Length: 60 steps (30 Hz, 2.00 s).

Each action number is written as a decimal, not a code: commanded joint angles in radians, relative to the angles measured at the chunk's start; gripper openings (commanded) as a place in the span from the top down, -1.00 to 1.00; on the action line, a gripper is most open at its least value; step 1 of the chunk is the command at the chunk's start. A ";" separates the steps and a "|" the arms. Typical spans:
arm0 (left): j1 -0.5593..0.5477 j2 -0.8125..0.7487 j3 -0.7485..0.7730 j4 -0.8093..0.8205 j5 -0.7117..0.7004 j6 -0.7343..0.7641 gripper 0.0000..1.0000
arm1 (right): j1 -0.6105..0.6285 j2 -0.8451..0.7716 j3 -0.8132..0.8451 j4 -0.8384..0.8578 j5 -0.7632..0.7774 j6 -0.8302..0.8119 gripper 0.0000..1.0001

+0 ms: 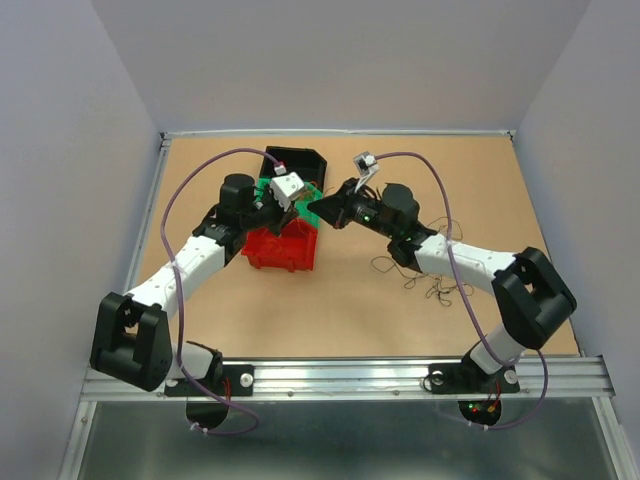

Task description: Untangle the cables

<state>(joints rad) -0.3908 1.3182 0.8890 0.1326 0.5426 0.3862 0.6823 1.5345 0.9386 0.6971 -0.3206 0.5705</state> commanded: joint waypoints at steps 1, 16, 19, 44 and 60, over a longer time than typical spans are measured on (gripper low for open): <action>0.064 -0.040 -0.027 -0.074 -0.056 0.062 1.00 | 0.008 0.058 0.029 0.077 -0.054 0.023 0.99; 0.178 -0.068 -0.127 -0.234 -0.023 0.241 1.00 | 0.071 0.346 0.196 -0.059 -0.170 -0.009 0.99; 0.178 -0.060 -0.119 -0.238 -0.027 0.247 0.67 | 0.103 0.384 0.232 -0.157 -0.089 -0.089 0.99; 0.216 -0.224 -0.148 -0.137 -0.084 0.192 -0.41 | 0.122 0.165 0.158 -0.301 0.276 -0.256 -0.39; -0.104 -0.025 0.102 -0.145 -0.096 0.171 -0.67 | -0.030 -0.233 -0.261 -0.444 0.837 -0.069 -0.74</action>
<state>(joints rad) -0.3843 1.2266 0.8711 -0.0498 0.4458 0.5774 0.7475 1.4380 0.8139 0.2806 0.3252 0.3862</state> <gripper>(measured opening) 0.833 0.831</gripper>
